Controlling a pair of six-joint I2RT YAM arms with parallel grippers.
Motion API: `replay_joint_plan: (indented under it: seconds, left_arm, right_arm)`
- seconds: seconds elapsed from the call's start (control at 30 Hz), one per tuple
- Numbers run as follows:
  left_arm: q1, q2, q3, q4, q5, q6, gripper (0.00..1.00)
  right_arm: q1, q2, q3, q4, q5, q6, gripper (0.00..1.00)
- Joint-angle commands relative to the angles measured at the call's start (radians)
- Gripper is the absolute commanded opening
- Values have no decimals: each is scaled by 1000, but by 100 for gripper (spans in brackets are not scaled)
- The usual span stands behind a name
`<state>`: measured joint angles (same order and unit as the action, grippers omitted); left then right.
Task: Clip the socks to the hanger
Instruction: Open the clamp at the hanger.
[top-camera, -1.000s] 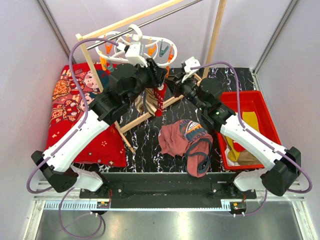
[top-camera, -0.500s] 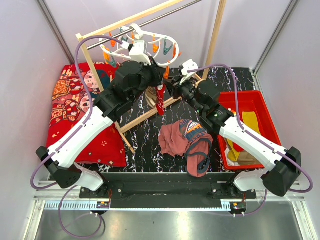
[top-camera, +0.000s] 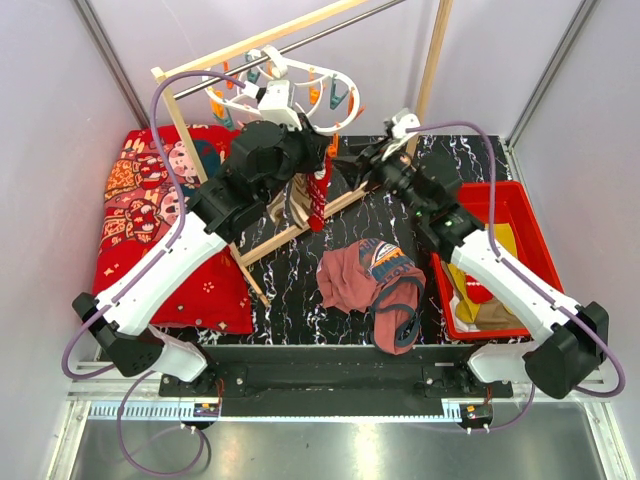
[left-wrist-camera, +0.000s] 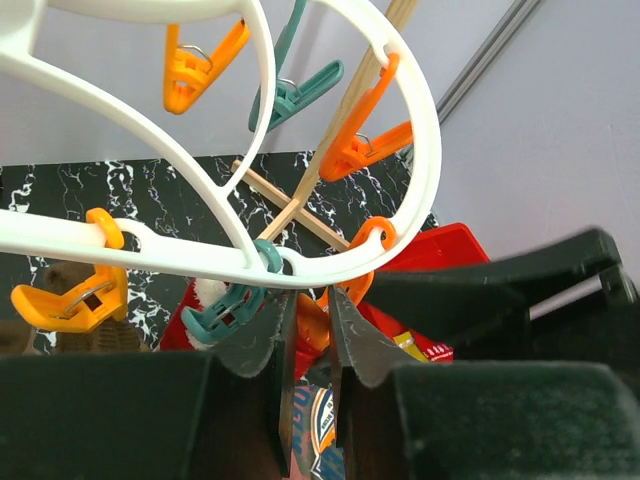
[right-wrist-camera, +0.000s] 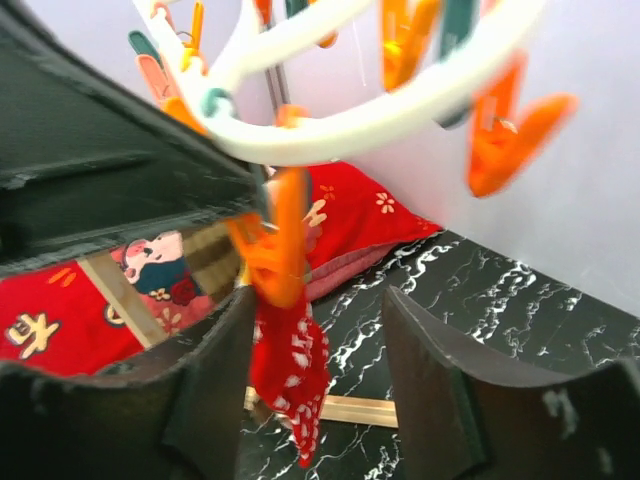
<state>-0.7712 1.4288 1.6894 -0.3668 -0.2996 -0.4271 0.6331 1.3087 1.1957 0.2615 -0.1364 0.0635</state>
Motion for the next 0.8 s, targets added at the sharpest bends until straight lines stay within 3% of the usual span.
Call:
replay_joint_plan:
  seconds: [0.0, 0.3, 0.53, 0.77]
  left_arm:
    - [29, -11, 49, 37, 30, -22, 4]
    - [62, -10, 42, 54, 128, -58, 4]
    - [78, -1, 56, 62, 192, -62, 4]
    - [89, 21, 84, 62, 240, -65, 4]
  right_arm:
    - [-87, -29, -8, 97, -274, 137, 60]
    - [-170, 55, 38, 180, -524, 240, 63]
    - [-206, 139, 90, 245, -555, 286, 63]
    - [-223, 179, 127, 303, -626, 329, 55]
